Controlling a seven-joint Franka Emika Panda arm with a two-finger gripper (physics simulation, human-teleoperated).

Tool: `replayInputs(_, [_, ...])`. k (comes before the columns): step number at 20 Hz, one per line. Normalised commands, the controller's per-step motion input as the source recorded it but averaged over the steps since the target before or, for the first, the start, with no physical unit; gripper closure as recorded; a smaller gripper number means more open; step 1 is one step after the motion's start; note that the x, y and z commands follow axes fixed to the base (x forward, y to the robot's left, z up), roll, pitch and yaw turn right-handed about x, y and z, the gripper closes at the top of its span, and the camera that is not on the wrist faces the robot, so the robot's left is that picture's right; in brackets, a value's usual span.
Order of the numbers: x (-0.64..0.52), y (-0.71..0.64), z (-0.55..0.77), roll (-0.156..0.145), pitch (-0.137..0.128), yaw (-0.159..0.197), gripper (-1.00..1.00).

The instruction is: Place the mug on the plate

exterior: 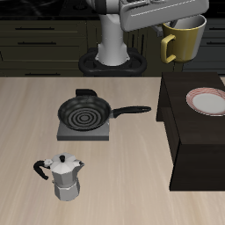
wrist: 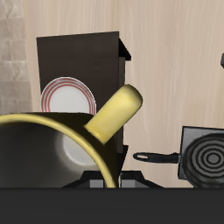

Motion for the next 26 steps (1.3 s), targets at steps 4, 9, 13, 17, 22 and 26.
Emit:
replayInputs(4, [0.11, 0.31, -0.02, -0.014, -0.011, -0.023, 1.00])
replayInputs(9, [0.10, 0.25, -0.06, -0.007, -0.009, -0.004, 1.00])
replayInputs(13, [0.04, 0.29, -0.16, -0.014, 0.017, -0.019, 1.00])
replayInputs(17, [-0.06, 0.33, -0.16, -0.020, -0.017, 0.025, 1.00])
replayInputs(22, [0.03, 0.19, -0.12, 0.014, 0.000, 0.018, 1.00])
replayInputs(26, [0.00, 0.16, -0.18, 0.010, 0.023, 0.004, 1.00])
